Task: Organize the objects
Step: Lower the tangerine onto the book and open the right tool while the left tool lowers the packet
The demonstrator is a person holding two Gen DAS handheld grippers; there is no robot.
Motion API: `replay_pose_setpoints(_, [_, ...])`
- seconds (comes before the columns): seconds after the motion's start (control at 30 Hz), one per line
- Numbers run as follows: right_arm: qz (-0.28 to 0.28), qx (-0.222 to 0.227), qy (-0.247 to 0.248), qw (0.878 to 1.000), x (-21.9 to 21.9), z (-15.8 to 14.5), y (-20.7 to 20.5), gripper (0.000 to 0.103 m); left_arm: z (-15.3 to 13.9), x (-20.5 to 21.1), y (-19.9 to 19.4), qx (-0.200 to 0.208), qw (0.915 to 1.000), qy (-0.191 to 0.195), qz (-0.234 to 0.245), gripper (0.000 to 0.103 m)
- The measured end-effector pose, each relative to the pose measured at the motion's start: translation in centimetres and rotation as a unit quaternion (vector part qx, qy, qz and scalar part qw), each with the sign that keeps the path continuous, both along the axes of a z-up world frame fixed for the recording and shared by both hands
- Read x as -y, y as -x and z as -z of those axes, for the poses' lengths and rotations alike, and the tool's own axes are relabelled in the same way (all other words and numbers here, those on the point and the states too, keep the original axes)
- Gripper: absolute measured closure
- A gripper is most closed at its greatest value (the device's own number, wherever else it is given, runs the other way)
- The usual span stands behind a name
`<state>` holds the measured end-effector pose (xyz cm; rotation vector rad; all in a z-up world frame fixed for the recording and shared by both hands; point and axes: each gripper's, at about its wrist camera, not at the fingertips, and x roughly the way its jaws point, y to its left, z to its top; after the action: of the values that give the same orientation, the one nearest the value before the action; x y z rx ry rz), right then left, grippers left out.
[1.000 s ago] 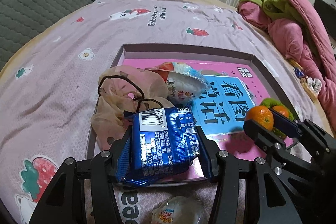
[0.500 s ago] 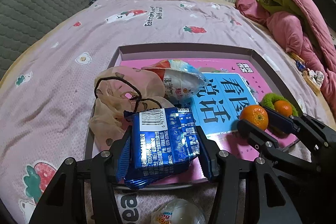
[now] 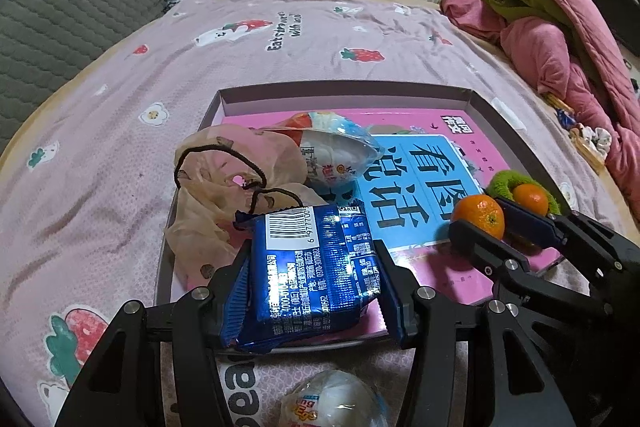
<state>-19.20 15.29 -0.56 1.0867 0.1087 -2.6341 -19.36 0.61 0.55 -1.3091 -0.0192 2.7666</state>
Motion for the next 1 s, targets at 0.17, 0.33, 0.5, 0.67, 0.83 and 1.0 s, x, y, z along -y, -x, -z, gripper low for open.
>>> replay_pose_setpoints(0.17, [0.001, 0.001, 0.004, 1.000, -0.3, -0.1, -0.3, 0.064, 0.0, -0.3, -0.1, 0.000, 1.0000, -0.001, 0.002, 0.046])
replay_pose_setpoints(0.33, [0.008, -0.004, 0.002, 1.000, -0.8, -0.4, -0.4, 0.063, 0.0, -0.7, -0.1, 0.000, 1.0000, 0.000, 0.004, 0.046])
replay_pose_setpoints(0.5, [0.011, 0.000, 0.004, 1.000, -1.2, -0.5, -0.5, 0.058, 0.3, -1.2, 0.0, 0.004, 1.0000, 0.007, 0.005, 0.045])
replay_pose_setpoints(0.67, [0.015, -0.007, 0.003, 1.000, -1.6, -0.7, -0.6, 0.058, 0.3, -1.5, 0.1, 0.005, 1.0000, 0.004, 0.006, 0.045])
replay_pose_setpoints(0.83, [0.023, -0.010, 0.002, 1.000, -2.2, -0.9, -0.9, 0.056, 0.3, -1.9, 0.1, 0.007, 0.9999, 0.002, 0.008, 0.045])
replay_pose_setpoints(1.0, [0.030, -0.013, 0.016, 0.999, -3.0, -1.2, -1.1, 0.055, 0.4, -2.3, 0.1, 0.010, 0.9999, 0.002, 0.008, 0.043])
